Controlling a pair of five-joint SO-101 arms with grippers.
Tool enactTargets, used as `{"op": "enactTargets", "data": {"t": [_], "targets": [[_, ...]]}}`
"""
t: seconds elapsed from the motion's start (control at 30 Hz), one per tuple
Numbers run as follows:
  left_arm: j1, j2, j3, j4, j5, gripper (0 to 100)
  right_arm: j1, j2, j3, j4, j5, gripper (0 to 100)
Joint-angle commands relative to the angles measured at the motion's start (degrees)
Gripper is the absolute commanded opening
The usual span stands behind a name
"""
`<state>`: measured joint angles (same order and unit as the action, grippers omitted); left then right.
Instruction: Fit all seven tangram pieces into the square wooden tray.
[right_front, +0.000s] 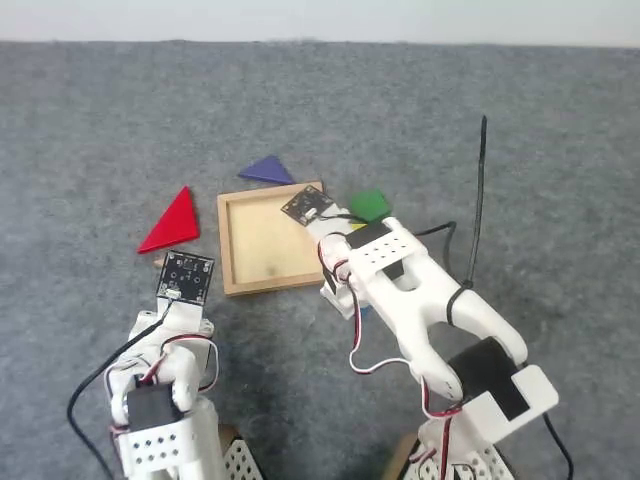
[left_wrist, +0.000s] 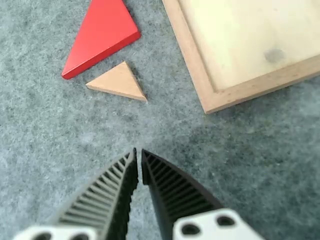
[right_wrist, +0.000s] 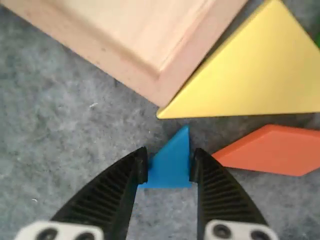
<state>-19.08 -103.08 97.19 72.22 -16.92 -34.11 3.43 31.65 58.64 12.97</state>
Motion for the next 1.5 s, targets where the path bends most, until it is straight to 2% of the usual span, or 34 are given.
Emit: {"op": "enactTargets", "data": {"t": [0.0, 0.23, 0.63, 0.7, 0.8, 0.87, 1.07, 1.3, 1.47], "targets": [[0.35, -1.05, -0.75, 0.44, 0.88, 1, -0.22, -0.31, 0.09, 1.80, -1.58, 15.0], [0.35, -1.05, -0.75, 0.44, 0.88, 1, -0.57, -0.31, 0.53, 2.15, -4.31, 27.6], [0.00, -1.05, -0.75, 0.44, 0.70, 1, -0.31, -0.84, 0.35, 3.91, -3.96, 27.7], [-0.09, -1.05, -0.75, 0.18, 0.62, 1, -0.22, -1.71, -0.79, 6.20, -4.22, 27.7], [-0.09, -1.14, -0.75, 0.09, 0.62, 1, 0.04, -4.35, -6.51, 15.25, -5.01, 27.7], [-0.09, -1.14, -0.75, 0.00, 0.53, 1, 0.92, -5.67, -10.81, 19.21, -8.70, 27.7], [-0.09, -1.14, -0.75, 0.09, 0.53, 1, 6.46, -3.30, -18.90, 17.01, -15.74, 27.7], [-0.09, -1.14, -0.75, 0.35, 0.53, 1, 11.74, 13.14, -25.67, 9.36, -27.43, 28.1], [-0.09, -1.14, -0.75, 0.35, 0.53, 1, 12.70, 21.58, -33.76, 14.29, -28.66, 27.8]]}}
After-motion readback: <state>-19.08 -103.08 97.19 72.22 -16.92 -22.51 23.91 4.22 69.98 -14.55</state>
